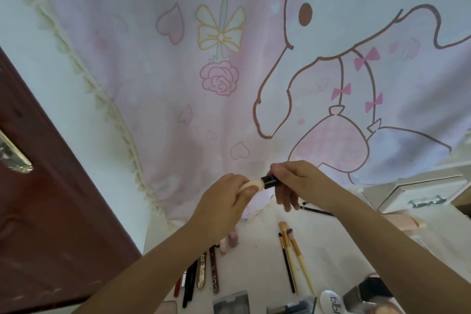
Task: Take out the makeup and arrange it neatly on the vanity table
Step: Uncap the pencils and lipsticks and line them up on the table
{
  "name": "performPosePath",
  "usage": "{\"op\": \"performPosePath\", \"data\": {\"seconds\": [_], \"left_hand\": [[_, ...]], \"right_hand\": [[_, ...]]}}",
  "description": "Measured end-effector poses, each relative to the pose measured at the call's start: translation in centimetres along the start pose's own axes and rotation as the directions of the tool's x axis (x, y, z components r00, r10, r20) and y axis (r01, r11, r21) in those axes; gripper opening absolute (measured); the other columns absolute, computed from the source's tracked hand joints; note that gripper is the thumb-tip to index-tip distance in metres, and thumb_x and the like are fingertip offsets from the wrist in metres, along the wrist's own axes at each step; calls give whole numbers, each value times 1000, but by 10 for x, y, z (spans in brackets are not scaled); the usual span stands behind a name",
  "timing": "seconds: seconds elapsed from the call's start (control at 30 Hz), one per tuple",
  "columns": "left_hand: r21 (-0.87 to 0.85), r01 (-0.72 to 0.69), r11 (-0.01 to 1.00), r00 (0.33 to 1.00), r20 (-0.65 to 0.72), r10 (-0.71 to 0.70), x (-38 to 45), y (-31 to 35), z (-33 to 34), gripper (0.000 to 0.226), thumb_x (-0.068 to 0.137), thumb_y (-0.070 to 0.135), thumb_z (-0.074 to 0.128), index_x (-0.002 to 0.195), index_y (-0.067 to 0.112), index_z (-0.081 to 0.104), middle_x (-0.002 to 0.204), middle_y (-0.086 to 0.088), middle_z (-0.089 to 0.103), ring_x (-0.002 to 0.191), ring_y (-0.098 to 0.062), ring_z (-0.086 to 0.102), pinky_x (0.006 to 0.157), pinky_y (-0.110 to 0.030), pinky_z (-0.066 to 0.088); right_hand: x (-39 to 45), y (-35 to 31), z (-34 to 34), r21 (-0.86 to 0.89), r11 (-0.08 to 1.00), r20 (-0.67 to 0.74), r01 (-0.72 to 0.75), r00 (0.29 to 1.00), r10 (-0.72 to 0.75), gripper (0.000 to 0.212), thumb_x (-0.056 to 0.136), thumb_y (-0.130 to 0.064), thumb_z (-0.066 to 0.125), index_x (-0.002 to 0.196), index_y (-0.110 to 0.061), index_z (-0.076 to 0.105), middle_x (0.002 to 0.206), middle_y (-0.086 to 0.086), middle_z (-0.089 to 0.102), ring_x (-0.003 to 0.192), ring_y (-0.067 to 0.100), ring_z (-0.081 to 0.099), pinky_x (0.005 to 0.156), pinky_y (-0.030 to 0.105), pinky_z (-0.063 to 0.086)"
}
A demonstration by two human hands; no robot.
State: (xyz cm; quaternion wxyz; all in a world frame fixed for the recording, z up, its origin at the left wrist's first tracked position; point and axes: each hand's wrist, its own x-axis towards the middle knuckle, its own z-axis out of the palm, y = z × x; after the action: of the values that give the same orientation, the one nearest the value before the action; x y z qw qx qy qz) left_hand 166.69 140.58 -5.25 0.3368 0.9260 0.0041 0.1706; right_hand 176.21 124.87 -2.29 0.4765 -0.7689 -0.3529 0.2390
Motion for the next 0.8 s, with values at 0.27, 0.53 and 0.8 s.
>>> {"op": "performPosePath", "data": {"seconds": [0.27,0.53,0.8], "left_hand": [[-1,50,999,999,-7,-50,-4,-6,1,26,96,28,38,101,12,58,86,3,51,78,-10,47,65,-11,33],[-21,82,996,997,2,-82,-5,-10,4,26,96,27,37,94,11,57,80,1,51,74,-11,47,62,-16,33],[-17,73,997,997,29,-72,-6,-17,6,26,96,26,38,96,9,59,78,4,50,71,-10,47,63,-18,34]], "right_hand": [[2,10,0,106,991,3,81,997,-81,24,89,-12,53,104,-31,55,96,-10,66,79,9,68,61,19,54],[4,13,5,-22,987,-40,160,986,-160,39,83,-4,61,97,-40,55,92,-14,65,78,2,65,67,18,55],[11,20,9,-37,995,9,94,996,-94,20,90,-12,54,85,-31,59,67,-11,66,59,4,61,55,20,50]]}}
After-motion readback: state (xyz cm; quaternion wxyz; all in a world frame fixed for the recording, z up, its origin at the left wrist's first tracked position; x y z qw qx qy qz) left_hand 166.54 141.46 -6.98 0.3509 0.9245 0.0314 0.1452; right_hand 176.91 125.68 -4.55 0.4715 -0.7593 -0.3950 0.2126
